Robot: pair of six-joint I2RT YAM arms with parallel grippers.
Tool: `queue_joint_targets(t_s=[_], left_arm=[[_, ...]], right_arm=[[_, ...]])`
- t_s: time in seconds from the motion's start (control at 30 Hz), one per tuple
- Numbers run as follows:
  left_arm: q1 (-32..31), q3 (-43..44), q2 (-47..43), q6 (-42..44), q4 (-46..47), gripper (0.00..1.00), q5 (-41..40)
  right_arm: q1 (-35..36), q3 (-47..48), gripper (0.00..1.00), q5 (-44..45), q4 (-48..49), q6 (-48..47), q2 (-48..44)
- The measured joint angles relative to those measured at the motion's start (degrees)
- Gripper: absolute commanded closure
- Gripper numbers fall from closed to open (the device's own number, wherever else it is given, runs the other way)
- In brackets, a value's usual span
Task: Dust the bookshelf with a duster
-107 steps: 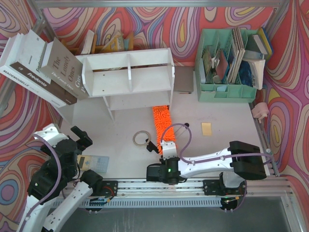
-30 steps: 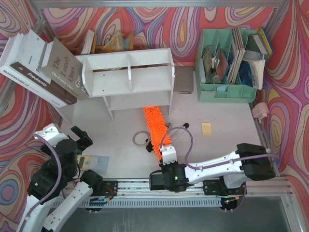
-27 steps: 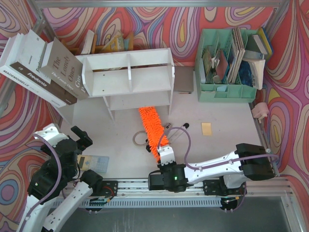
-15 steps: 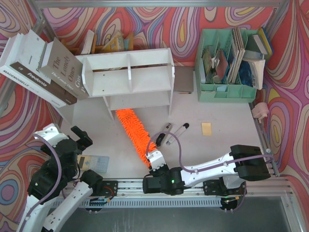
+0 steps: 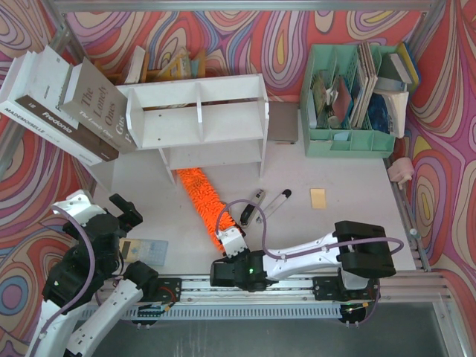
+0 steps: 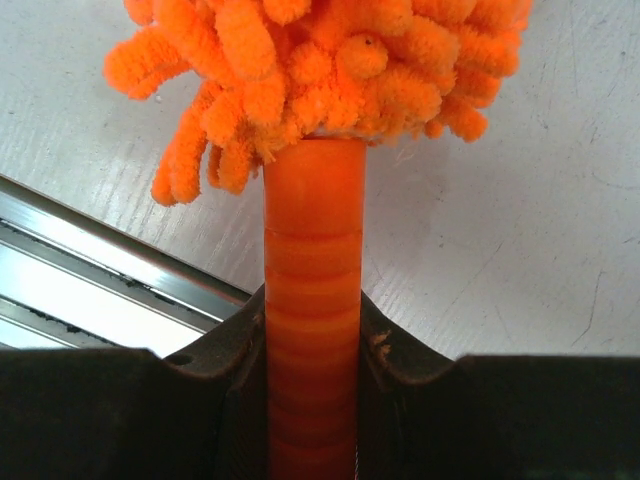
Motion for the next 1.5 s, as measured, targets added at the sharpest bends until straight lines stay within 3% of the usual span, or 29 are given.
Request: queue_joint_targets(t_s=[0.27,0.53,1.2,1.5], left_arm=[[0.0,0.0,0.0,0.0,0.0,0.02,0.0],[0.0,0.0,0.0,0.0,0.0,0.02,0.0],[0.0,0.0,0.0,0.0,0.0,0.02,0.0],[0.0,0.0,0.0,0.0,0.0,0.02,0.0]], right_arm=[[0.1,-0.5,1.00,-0.4,0.4,-0.7,-0.6],[5.6,-3.1,1.00,5.4,0.3,1.2,-7.3],[1.7,0.8,1.00,1.8,-1.5,-0.7,0.6],[5.5,-3.7,1.00,5.9,-0.4,0.2,-7.5]])
